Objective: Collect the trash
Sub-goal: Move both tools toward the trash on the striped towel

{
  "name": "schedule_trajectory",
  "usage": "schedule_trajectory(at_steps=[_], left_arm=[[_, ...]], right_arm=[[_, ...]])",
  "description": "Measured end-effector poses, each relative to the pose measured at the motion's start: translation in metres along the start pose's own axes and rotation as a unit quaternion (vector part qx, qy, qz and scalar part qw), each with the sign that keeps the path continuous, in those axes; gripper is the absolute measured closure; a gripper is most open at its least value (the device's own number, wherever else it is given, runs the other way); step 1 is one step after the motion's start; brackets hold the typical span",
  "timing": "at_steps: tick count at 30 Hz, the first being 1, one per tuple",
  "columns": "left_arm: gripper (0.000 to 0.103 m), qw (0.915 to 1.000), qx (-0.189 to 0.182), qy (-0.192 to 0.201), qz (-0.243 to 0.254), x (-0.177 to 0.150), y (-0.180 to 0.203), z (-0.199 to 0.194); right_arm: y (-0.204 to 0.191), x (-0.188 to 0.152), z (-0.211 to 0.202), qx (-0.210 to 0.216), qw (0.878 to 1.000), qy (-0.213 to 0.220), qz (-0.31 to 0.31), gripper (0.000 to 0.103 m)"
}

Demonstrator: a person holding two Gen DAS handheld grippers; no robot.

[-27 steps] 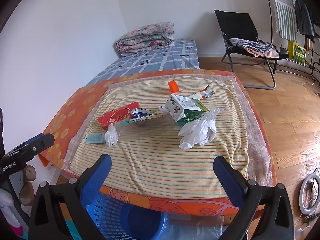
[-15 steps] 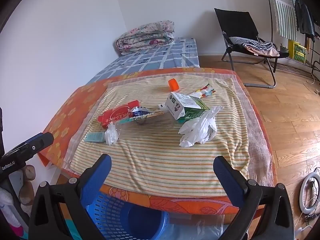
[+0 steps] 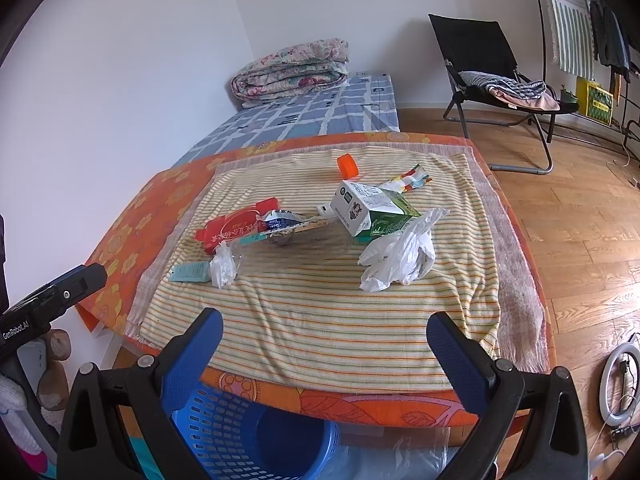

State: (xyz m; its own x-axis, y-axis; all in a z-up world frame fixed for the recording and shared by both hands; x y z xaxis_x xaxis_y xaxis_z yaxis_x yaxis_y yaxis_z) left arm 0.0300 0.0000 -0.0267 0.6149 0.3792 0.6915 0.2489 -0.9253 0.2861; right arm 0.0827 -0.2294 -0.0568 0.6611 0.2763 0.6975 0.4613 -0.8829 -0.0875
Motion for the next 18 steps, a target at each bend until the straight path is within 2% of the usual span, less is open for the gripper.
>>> schedule_trajectory(at_steps=[9,14,18], left_arm=[[0.000,1.0000,0.006,-0.004,-0.002,-0.002,-0.004,0.000],[0.000,0.9995,0.030,-0.012,-0.006,-0.009,-0.021,0.006],[0.000,0.9985,0.040,-0.034,-0.014,-0.011,-0.040,0.016]], right_arm=[[0.000,0.000,0.000,-0.001,1.000,0.000,-0.001,0.000],[0.002,-0.001,0.004,-0.006,1.000,-0.001,0.002,0.000],[0.008,0.000,0.007,0.014,1.000,0.008,0.016,0.000]])
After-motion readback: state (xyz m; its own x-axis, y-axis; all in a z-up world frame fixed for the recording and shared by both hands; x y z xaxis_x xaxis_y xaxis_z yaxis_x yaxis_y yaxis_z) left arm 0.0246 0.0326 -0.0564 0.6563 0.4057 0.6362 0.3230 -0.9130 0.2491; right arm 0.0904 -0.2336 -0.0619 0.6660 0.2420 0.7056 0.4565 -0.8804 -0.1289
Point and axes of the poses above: each gripper's, at about its wrist camera, not at the fingertips, and z roughly the way its jaws point, y to its right, x to its top, the point moved 4 cm from there along z, roughly the way its jaws point, and after that the axes turned 8 degrees about -z, right-handed, at the moved point
